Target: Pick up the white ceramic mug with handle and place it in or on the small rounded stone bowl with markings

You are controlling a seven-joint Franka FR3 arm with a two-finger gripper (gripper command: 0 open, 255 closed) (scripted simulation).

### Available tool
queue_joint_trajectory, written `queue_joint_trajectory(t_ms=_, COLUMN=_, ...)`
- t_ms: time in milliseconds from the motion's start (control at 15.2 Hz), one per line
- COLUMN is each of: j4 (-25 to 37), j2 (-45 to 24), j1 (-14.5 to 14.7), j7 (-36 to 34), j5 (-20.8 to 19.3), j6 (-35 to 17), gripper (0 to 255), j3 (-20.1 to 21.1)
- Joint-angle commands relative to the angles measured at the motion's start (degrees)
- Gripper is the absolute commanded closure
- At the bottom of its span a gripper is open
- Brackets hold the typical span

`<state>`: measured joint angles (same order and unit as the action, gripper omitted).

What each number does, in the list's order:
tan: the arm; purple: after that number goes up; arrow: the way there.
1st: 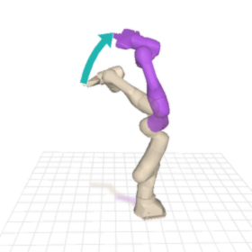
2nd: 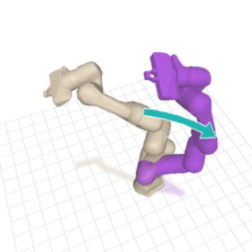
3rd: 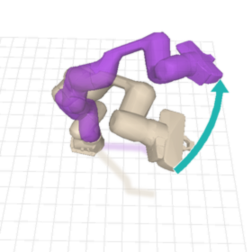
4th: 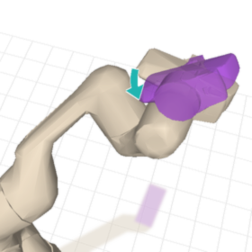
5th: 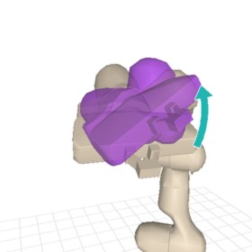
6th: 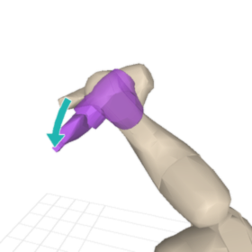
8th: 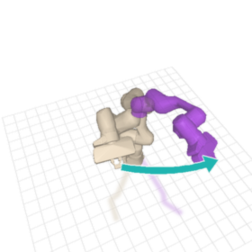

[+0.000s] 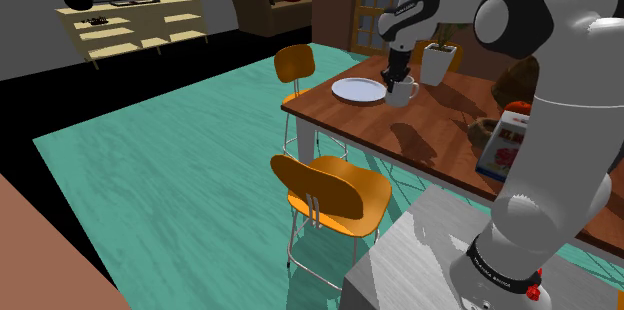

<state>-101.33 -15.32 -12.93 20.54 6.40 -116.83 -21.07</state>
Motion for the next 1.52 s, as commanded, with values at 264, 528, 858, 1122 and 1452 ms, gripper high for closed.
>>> queue_joint_trajectory(t_ms=264, j4=3.01, j2=1.28, j1=0.06, j7=-0.4, j5=-0.64, j6=4.19, gripper=255, j3=-0.22)
queue_joint_trajectory(t_ms=528, j4=5.36, j2=1.86, j1=0.05, j7=-0.62, j5=-0.94, j6=7.07, gripper=255, j3=-0.32)
queue_joint_trajectory(t_ms=858, j4=8.66, j2=2.29, j1=-0.01, j7=-0.82, j5=-1.19, j6=10.76, gripper=255, j3=-0.43)
queue_joint_trajectory(t_ms=1122, j4=11.2, j2=2.39, j1=-0.1, j7=-0.91, j5=-1.27, j6=13.39, gripper=255, j3=-0.49)
queue_joint_trajectory(t_ms=1452, j4=-0.18, j2=12.0, j1=-0.82, j7=1.27, j5=-4.69, j6=11.0, gripper=255, j3=-2.15)
